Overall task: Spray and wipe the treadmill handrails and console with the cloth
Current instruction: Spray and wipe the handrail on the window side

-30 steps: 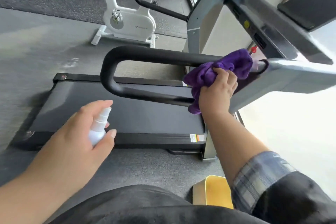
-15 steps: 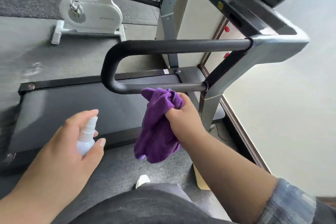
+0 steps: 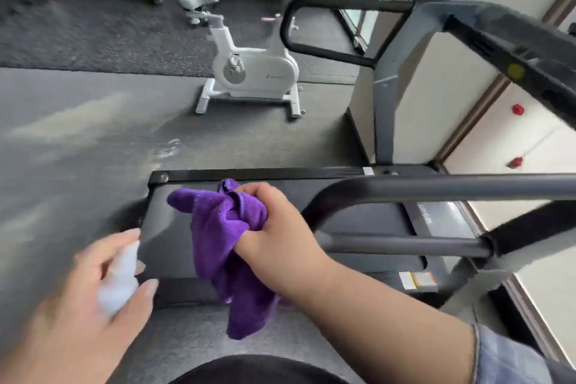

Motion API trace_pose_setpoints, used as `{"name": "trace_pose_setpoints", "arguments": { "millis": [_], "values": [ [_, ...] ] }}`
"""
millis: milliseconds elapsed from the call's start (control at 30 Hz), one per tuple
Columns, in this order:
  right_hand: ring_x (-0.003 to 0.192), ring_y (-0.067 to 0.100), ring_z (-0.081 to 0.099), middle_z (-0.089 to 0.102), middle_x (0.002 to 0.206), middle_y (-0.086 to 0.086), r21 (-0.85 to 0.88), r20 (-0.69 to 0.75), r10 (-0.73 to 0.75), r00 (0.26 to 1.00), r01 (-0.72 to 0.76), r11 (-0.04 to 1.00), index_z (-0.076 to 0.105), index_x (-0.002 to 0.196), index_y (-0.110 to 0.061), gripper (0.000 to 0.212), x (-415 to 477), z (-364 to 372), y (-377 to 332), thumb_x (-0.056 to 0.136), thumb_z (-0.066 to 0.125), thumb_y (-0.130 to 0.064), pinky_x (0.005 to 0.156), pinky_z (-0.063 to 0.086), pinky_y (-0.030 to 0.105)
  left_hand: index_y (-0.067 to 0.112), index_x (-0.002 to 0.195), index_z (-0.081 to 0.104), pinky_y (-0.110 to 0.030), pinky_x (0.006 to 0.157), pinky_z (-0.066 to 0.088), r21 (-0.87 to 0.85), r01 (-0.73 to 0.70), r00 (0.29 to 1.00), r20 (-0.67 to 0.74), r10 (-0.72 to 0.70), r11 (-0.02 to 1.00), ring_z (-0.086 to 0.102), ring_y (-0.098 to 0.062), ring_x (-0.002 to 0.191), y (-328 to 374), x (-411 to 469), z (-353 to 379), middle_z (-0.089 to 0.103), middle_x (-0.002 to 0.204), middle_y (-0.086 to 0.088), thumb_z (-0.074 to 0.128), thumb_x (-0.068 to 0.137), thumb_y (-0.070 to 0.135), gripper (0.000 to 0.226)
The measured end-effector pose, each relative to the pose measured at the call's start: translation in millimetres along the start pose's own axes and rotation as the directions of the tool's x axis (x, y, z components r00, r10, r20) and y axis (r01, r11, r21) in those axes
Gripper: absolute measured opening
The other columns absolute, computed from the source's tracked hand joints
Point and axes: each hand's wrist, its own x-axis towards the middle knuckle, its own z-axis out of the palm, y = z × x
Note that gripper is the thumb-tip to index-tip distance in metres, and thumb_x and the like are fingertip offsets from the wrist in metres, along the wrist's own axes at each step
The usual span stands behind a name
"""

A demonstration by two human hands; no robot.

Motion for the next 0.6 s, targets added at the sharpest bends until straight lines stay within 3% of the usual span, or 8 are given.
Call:
{"name": "trace_pose_setpoints", "arguments": {
  "millis": [67,133,167,233,300,400,500,600],
  "values": [
    [0.086,0.003,0.063,0.068,0.098,-0.008,-0.022,0.048,-0.028,0.998,0.030,0.999,0.060,0.092,-0.033,0.031,34,22,-15,0.078,0.066,-0.006,0.076,0.047,0.017,0.060,0.118,0.043,-0.036,0.081,0.045,-0.006,-0.094,0.994,0.054,0.095,0.996,0.061,-0.008,0.089,101,0,-52,0.061,0.103,0.027,0.079,0.074,0.017,0.072],
    [0.080,0.001,0.065,0.070,0.094,-0.009,-0.039,0.095,-0.050,0.994,0.054,0.998,0.061,0.096,-0.032,0.031,67,49,-29,0.080,0.065,-0.006,0.070,0.048,0.014,0.066,0.113,0.038,-0.020,0.078,0.039,0.031,-0.123,0.992,0.011,0.123,0.992,0.054,0.004,0.086,126,13,-82,0.059,0.104,0.023,0.072,0.080,0.024,0.064],
    [0.076,-0.001,0.064,0.071,0.092,-0.010,-0.051,0.117,-0.061,0.991,0.067,0.996,0.062,0.098,-0.031,0.031,82,66,-35,0.081,0.065,-0.006,0.066,0.047,0.011,0.065,0.115,0.037,-0.014,0.077,0.036,0.052,-0.103,0.993,-0.050,0.106,0.993,0.052,0.006,0.087,107,25,-98,0.057,0.107,0.021,0.071,0.081,0.026,0.061],
    [0.071,-0.005,0.062,0.070,0.090,-0.012,-0.081,0.149,-0.081,0.985,0.094,0.992,0.061,0.100,-0.032,0.028,110,101,-49,0.082,0.066,-0.010,0.058,0.044,0.006,0.060,0.119,0.034,-0.017,0.080,0.037,0.021,0.001,0.996,-0.087,0.001,1.000,0.054,0.002,0.096,81,46,-121,0.055,0.113,0.018,0.068,0.082,0.029,0.059],
    [0.070,-0.010,0.061,0.068,0.091,-0.014,-0.102,0.163,-0.102,0.981,0.120,0.988,0.059,0.099,-0.033,0.025,134,139,-61,0.083,0.066,-0.015,0.054,0.041,0.005,0.059,0.122,0.033,-0.018,0.081,0.036,0.031,-0.016,0.992,-0.121,0.019,0.999,0.054,-0.001,0.102,56,65,-148,0.054,0.116,0.020,0.067,0.084,0.029,0.059],
    [0.072,-0.014,0.059,0.067,0.094,-0.016,-0.133,0.134,-0.156,0.979,0.174,0.976,0.057,0.094,-0.037,0.022,169,200,-82,0.084,0.066,-0.019,0.056,0.040,0.003,0.055,0.126,0.037,-0.006,0.073,0.037,0.020,-0.027,0.979,-0.203,0.030,0.999,0.052,0.007,0.098,12,102,-197,0.055,0.116,0.020,0.068,0.085,0.027,0.059],
    [0.073,-0.015,0.059,0.068,0.093,-0.017,-0.134,0.084,-0.178,0.980,0.188,0.973,0.057,0.093,-0.038,0.022,200,269,-107,0.085,0.066,-0.020,0.060,0.042,0.005,0.060,0.123,0.035,-0.005,0.051,0.040,0.010,-0.003,0.974,-0.228,0.005,1.000,0.055,0.003,0.095,-34,150,-260,0.056,0.113,0.019,0.066,0.087,0.028,0.058],
    [0.080,-0.010,0.062,0.069,0.096,-0.014,-0.114,0.028,-0.194,0.981,0.196,0.974,0.058,0.095,-0.037,0.023,228,342,-130,0.084,0.067,-0.019,0.067,0.045,0.010,0.059,0.124,0.034,-0.011,0.054,0.044,0.031,-0.096,0.983,-0.155,0.099,0.995,0.057,-0.003,0.099,-80,201,-321,0.054,0.117,0.019,0.065,0.088,0.029,0.056]
  ]
}}
